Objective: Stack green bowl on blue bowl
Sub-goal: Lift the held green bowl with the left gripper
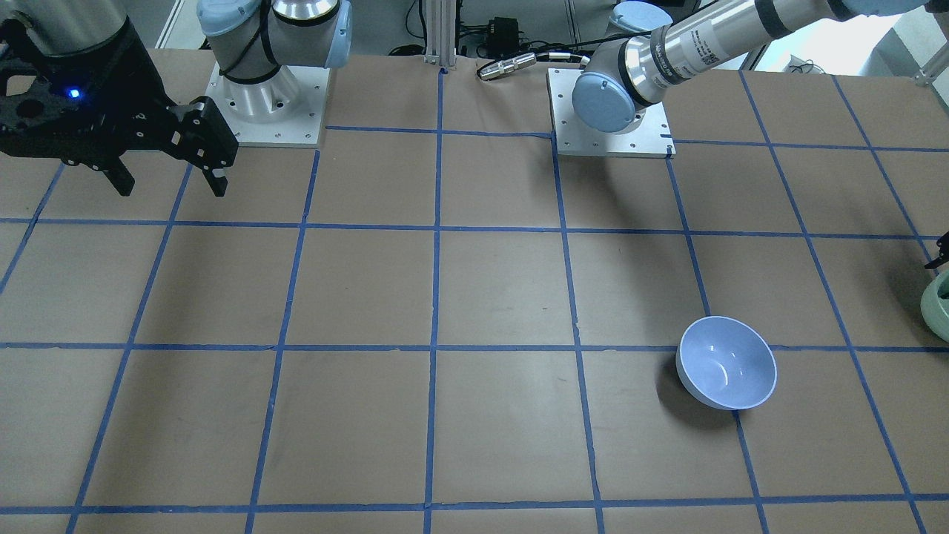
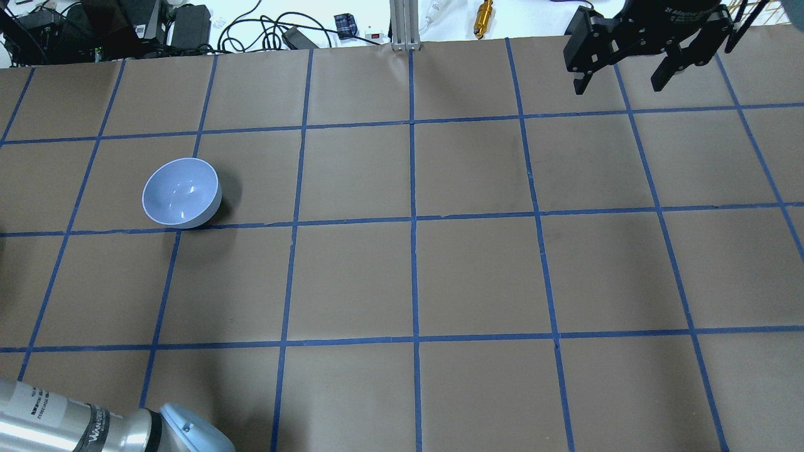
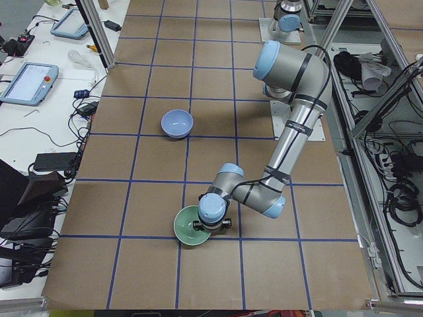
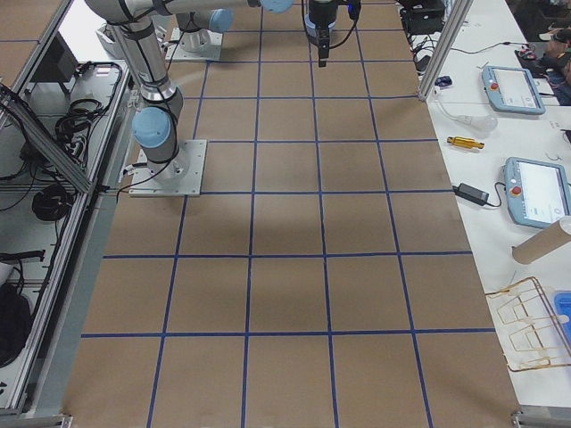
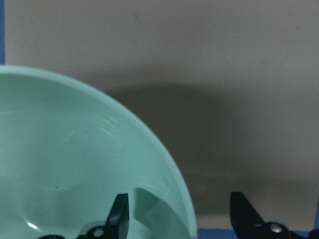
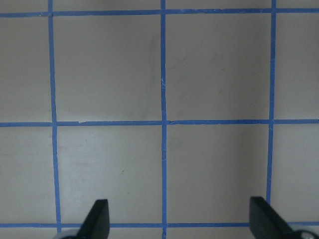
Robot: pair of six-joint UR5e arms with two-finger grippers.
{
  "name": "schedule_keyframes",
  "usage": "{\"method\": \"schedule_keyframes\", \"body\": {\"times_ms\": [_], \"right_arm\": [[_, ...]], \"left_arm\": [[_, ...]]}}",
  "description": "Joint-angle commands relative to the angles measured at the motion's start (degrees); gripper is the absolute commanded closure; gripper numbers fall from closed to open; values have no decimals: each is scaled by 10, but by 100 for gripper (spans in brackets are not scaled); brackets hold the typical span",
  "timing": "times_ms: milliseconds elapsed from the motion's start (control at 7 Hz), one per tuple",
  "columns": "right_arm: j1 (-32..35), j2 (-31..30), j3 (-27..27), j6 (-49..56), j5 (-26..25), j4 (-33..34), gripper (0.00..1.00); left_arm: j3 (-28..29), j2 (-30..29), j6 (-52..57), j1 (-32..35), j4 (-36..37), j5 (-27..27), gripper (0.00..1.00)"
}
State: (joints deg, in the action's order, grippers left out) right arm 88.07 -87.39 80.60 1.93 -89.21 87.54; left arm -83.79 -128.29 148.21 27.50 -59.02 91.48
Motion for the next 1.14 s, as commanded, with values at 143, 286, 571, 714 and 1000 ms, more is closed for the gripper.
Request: {"method": "schedule_keyframes", "body": {"times_ms": [143, 286, 571, 714, 1000], "right_arm": [[0, 0, 0, 0, 0, 0, 0], [0, -1, 0, 0, 0, 0, 0], [0, 0, 0, 0, 0, 0, 0], [0, -1, 0, 0, 0, 0, 0], [0, 0, 0, 0, 0, 0, 0]], "left_arm": [[-29, 8, 1, -1, 38, 1, 100], [-30, 12, -1, 0, 38, 1, 100], [-30, 14, -5, 0, 38, 1, 100], [-29, 16, -6, 0, 39, 1, 100], [-23, 42, -17, 6, 26, 2, 100]]}}
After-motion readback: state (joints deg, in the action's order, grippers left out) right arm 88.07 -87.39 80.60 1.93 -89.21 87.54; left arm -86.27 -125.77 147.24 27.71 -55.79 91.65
